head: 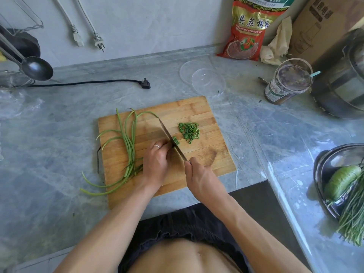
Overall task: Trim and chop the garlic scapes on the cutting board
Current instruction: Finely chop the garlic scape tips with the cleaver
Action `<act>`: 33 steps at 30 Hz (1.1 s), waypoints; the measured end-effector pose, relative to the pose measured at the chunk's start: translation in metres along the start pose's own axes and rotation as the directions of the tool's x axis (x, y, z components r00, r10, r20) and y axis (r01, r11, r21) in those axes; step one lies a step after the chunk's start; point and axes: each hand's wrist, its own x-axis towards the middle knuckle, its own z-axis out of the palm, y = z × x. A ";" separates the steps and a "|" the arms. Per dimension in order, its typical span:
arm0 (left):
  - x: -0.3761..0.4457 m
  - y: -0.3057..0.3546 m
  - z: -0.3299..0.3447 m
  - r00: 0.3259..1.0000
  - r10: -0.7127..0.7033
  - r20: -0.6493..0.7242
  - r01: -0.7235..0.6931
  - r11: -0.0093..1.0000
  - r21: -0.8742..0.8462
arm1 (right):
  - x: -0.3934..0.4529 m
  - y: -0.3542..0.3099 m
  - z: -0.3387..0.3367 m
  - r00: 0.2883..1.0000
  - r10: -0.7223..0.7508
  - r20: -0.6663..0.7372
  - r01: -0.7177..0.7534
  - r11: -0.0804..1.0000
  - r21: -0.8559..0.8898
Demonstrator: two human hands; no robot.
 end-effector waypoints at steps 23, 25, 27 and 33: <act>-0.002 -0.001 0.002 1.000 -0.012 0.012 0.013 1.000 -0.013 | 0.006 0.008 -0.009 0.997 0.059 0.041 -0.063 0.993 0.103; -0.001 -0.001 0.003 1.000 0.000 0.010 0.000 1.000 0.000 | 0.011 0.009 -0.010 0.998 0.060 0.015 -0.062 0.992 0.113; -0.001 -0.002 0.004 1.000 0.006 0.011 -0.006 1.000 0.010 | 0.013 0.012 -0.013 0.998 0.066 -0.010 -0.064 0.989 0.130; 0.004 0.003 0.005 0.999 -0.028 0.030 0.029 0.999 -0.037 | 0.016 0.019 -0.022 0.999 0.042 -0.025 -0.040 0.995 0.093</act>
